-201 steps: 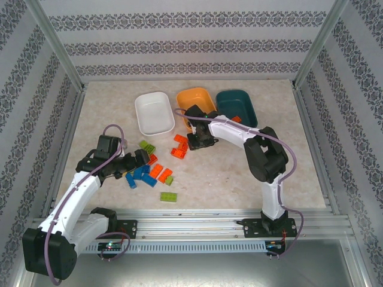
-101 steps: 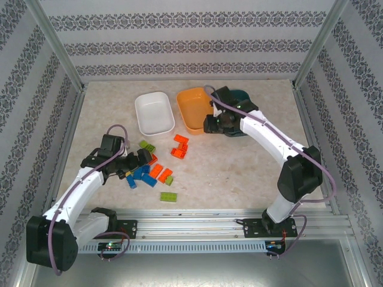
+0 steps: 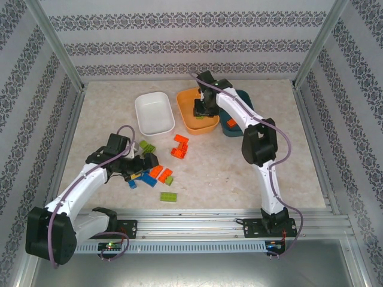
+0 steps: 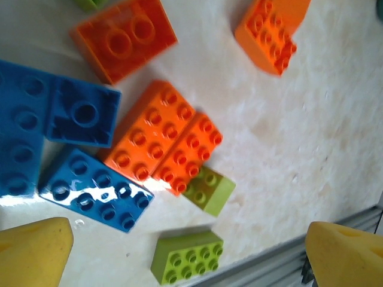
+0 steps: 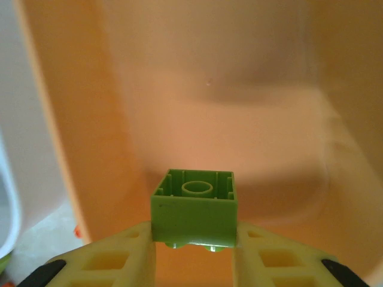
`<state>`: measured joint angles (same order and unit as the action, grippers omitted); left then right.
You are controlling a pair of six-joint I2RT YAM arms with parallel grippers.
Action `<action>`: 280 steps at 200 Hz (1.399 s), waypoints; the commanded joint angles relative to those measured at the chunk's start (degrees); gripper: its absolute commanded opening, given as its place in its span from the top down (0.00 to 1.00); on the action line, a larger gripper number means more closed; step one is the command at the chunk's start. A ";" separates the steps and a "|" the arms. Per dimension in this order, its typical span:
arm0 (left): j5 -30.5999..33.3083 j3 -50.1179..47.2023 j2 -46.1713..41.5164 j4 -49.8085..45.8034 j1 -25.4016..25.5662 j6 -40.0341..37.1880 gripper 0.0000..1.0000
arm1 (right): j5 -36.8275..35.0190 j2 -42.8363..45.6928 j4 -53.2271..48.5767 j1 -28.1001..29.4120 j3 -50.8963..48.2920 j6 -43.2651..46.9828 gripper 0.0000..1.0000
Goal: Sort the legos into containers by color
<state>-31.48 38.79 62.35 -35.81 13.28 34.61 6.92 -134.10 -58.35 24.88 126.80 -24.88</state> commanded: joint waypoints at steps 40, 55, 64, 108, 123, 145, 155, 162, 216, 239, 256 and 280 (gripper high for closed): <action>7.38 7.71 7.34 -9.41 11.39 -8.75 0.11 | 0.66 -5.10 -5.77 0.37 5.42 0.10 0.62; 9.49 9.91 9.94 -10.98 13.10 -10.96 0.13 | 0.48 -5.05 -6.12 0.43 5.51 0.07 0.54; 9.97 10.99 11.29 -11.44 13.84 -12.00 0.14 | -0.12 -4.57 -6.39 0.43 5.41 0.09 0.52; 11.78 16.74 19.43 -11.15 18.45 -14.86 0.20 | -1.92 5.88 -4.69 0.35 -1.58 0.50 0.48; 12.17 18.13 21.97 -10.81 19.56 -15.45 0.23 | -2.07 12.63 -2.14 0.35 -8.12 -0.46 0.48; 12.91 19.54 24.85 -10.48 21.68 -16.51 0.27 | -1.03 23.46 3.31 0.43 -21.55 -3.08 0.48; 13.61 19.94 26.11 -10.67 22.67 -17.01 0.29 | -0.15 28.22 6.20 0.53 -28.34 -4.98 0.48; 13.99 20.17 27.05 -10.68 23.22 -17.31 0.30 | 0.70 31.32 7.96 0.58 -33.32 -6.35 0.48; 18.54 21.68 31.50 -12.13 25.96 -18.01 0.40 | 1.55 45.72 14.74 3.12 -57.27 -13.16 0.49; 18.97 21.93 32.34 -12.00 26.25 -18.39 0.45 | 2.22 47.34 16.65 3.31 -61.25 -15.30 0.50; 19.86 22.07 33.00 -12.19 26.34 -18.61 0.47 | 2.15 48.11 17.42 3.42 -61.93 -16.37 0.50; 20.42 22.23 33.37 -12.42 26.71 -18.53 0.52 | 1.78 48.31 17.05 3.59 -60.99 -16.69 0.51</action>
<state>-13.02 59.83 94.91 -45.67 38.76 17.04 8.62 -88.12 -43.16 28.01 65.12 -39.40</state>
